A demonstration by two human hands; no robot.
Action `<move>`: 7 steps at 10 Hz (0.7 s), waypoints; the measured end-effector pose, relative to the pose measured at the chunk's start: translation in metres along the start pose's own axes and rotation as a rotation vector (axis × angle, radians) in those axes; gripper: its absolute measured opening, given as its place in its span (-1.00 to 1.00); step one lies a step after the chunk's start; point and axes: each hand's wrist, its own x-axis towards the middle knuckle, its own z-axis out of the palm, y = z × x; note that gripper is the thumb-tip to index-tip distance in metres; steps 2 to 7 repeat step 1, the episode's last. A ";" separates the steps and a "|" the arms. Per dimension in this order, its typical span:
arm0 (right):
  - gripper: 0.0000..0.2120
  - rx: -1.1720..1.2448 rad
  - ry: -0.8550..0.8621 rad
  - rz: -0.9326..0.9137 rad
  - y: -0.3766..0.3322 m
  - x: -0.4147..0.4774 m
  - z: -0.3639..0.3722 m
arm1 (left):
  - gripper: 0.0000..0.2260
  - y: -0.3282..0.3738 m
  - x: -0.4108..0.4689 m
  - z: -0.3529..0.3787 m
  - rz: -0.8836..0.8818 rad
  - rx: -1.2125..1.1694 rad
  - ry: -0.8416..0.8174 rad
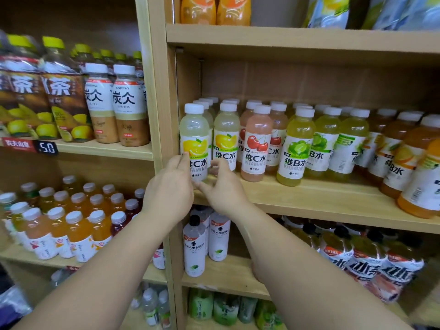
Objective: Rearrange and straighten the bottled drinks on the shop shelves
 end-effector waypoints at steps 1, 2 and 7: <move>-0.43 -0.042 0.020 -0.001 0.009 -0.018 -0.030 | -0.49 0.004 -0.011 -0.003 -0.030 0.014 -0.025; -0.43 -0.042 0.020 -0.001 0.009 -0.018 -0.030 | -0.49 0.004 -0.011 -0.003 -0.030 0.014 -0.025; -0.43 -0.042 0.020 -0.001 0.009 -0.018 -0.030 | -0.49 0.004 -0.011 -0.003 -0.030 0.014 -0.025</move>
